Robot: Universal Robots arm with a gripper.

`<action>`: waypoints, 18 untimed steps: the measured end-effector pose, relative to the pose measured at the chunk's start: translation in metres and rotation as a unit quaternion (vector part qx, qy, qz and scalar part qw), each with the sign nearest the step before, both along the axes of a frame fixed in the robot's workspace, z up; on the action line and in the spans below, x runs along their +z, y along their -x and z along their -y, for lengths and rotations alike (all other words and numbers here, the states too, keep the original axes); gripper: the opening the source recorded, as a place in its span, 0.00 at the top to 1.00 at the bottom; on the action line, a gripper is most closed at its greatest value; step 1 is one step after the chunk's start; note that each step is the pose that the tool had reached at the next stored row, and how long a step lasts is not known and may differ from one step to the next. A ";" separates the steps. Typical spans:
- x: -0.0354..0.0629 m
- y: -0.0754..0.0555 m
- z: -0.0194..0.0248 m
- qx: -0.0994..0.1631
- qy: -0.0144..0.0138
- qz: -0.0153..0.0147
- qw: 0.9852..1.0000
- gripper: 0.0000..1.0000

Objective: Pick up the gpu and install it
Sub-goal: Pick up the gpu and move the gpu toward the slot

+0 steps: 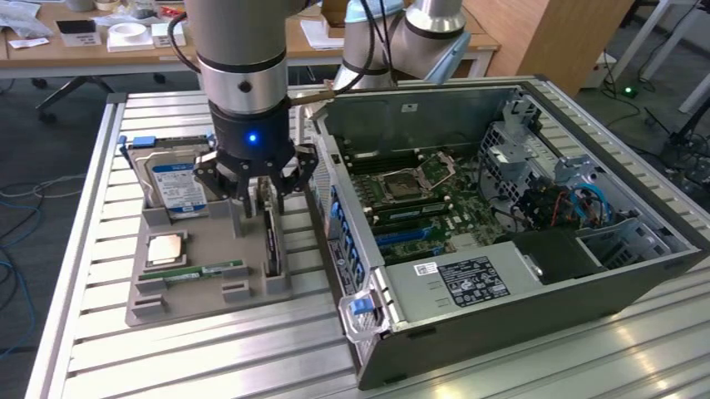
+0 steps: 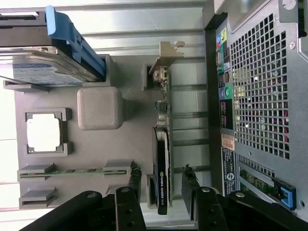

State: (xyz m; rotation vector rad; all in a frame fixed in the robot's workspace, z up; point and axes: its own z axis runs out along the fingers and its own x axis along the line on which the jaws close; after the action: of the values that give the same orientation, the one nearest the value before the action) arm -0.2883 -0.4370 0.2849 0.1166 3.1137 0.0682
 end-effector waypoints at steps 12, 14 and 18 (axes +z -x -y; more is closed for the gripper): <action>-0.0118 0.000 0.0000 0.000 0.000 0.000 1.000 0.53; -0.0138 0.000 0.0000 0.000 0.000 0.000 1.000 0.53; -0.0167 -0.001 0.0000 0.000 0.000 0.000 1.000 0.53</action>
State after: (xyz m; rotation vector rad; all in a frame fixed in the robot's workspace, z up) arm -0.2870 -0.4369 0.2682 0.1168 3.1136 0.0682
